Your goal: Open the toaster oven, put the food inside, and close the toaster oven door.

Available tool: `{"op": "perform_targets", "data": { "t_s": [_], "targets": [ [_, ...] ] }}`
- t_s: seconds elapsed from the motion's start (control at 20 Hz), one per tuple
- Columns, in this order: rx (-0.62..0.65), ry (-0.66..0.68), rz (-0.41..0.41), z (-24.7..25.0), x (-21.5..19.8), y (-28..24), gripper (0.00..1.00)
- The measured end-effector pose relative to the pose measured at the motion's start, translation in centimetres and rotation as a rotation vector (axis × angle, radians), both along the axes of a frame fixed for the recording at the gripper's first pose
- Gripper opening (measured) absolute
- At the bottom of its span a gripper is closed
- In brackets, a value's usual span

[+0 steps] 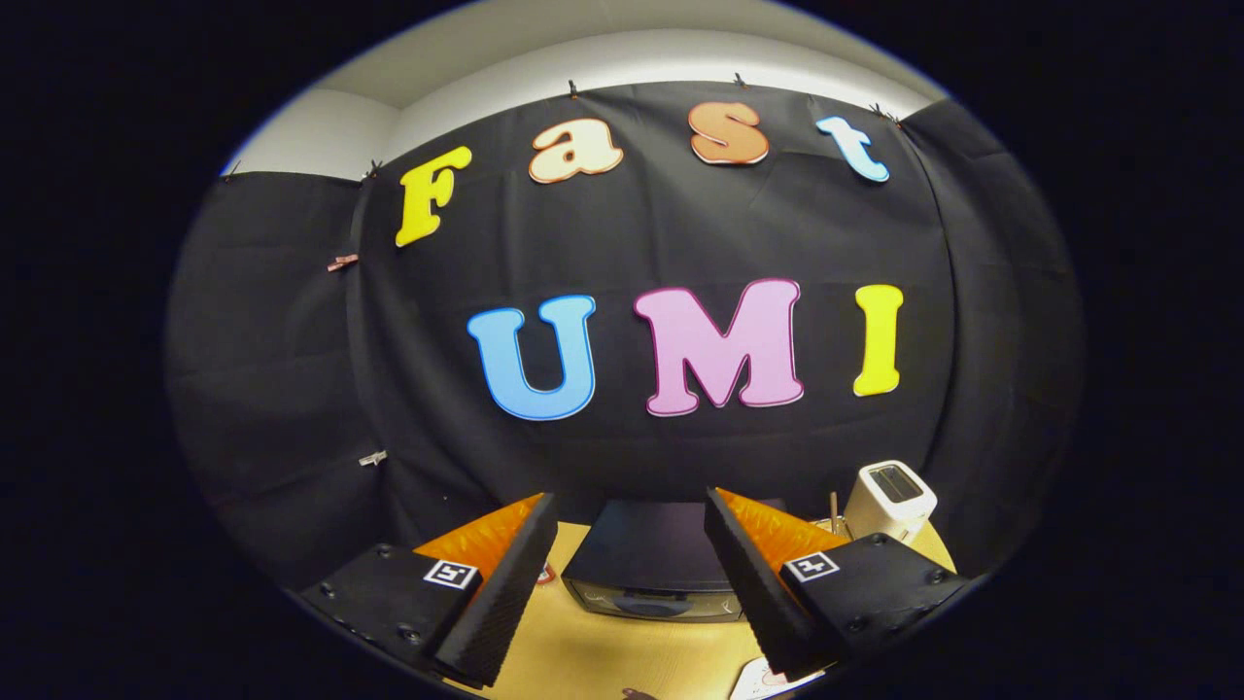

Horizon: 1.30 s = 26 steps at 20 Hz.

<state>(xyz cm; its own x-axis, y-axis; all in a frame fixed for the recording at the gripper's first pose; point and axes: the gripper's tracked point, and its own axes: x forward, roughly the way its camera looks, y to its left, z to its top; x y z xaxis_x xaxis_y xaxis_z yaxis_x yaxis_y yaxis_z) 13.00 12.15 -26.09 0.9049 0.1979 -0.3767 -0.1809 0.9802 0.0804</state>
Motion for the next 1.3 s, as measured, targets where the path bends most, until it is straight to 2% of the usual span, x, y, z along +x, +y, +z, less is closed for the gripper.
{"op": "perform_targets", "data": {
  "t_s": [0.4, 0.6, 0.9, 1.0, 1.2, 1.3],
  "targets": [
    [0.0, 0.168, -0.072, -12.8, 2.7, -2.6, 0.99],
    [0.011, 0.239, -0.078, -16.7, 3.3, -2.3, 0.99],
    [-0.002, 0.324, -0.171, -23.3, 3.8, -2.9, 0.99],
    [-0.013, 0.373, -0.179, -25.8, 3.4, -2.7, 0.99],
    [-0.05, 0.375, -0.197, -27.4, 3.5, -2.8, 0.98],
    [-0.106, 0.392, -0.204, -28.0, 2.7, -3.3, 0.98]
  ]
}}
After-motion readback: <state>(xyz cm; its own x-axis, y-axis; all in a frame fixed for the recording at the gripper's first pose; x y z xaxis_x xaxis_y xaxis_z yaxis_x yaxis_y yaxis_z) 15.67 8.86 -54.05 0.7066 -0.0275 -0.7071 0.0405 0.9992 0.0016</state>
